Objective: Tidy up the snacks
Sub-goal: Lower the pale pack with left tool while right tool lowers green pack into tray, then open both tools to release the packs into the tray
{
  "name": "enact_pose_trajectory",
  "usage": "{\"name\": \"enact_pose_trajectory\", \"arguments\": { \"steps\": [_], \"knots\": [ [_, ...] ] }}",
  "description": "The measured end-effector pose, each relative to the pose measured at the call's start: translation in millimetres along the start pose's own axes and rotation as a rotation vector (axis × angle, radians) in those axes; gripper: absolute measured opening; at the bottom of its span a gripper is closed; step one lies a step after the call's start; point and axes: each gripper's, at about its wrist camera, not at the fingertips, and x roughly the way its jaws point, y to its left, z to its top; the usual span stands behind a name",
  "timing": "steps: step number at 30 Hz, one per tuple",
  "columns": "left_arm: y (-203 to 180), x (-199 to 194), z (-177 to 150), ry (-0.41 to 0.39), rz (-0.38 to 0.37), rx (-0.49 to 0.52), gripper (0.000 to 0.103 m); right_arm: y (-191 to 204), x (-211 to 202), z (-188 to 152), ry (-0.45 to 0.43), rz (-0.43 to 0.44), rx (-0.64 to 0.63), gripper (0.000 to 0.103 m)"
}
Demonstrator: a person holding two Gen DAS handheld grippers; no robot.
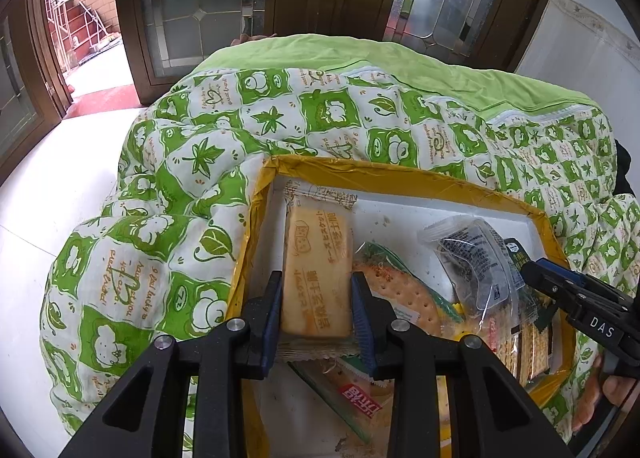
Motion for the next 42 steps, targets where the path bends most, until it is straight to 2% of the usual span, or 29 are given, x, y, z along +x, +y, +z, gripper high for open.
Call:
{"name": "enact_pose_trajectory", "arguments": {
  "steps": [7, 14, 23, 30, 34, 35, 37, 42],
  "knots": [
    [1.7, -0.9, -1.3, -0.001, 0.003, -0.005, 0.034, -1.6, -0.7, 0.0, -0.007, 0.003, 0.003, 0.033],
    [-2.2, 1.0, 1.0, -0.002, 0.018, 0.013, 0.034, -2.5, 3.1, 5.1, -0.029, 0.01, -0.003, 0.026],
    [-2.4, 4.7, 5.6, -0.004, 0.025, 0.023, 0.034, -4.1, 7.8, 8.5, -0.072, 0.004, -0.017, 0.026],
    [-2.9, 0.3, 2.0, -0.01, 0.027, 0.029, 0.036, -0.7, -9.8, 9.6, -0.122, 0.021, -0.017, 0.027],
    [-4.5, -7.7, -1.2, -0.027, 0.012, 0.021, 0.046, 3.9, -16.6, 6.5, -0.14, 0.017, -0.03, 0.03],
    [-5.4, -10.7, -2.2, -0.034, 0.016, 0.022, 0.055, 4.9, -18.2, 5.4, -0.145, 0.017, -0.031, 0.031],
    [-7.8, -18.6, -4.6, -0.059, 0.032, 0.033, 0.063, 6.9, -23.2, 2.4, -0.157, 0.017, -0.035, 0.032],
    [-11.5, -39.6, -16.1, -0.094, 0.052, 0.059, 0.073, 8.2, -41.0, -15.2, -0.181, 0.036, -0.032, 0.039]
  ]
}}
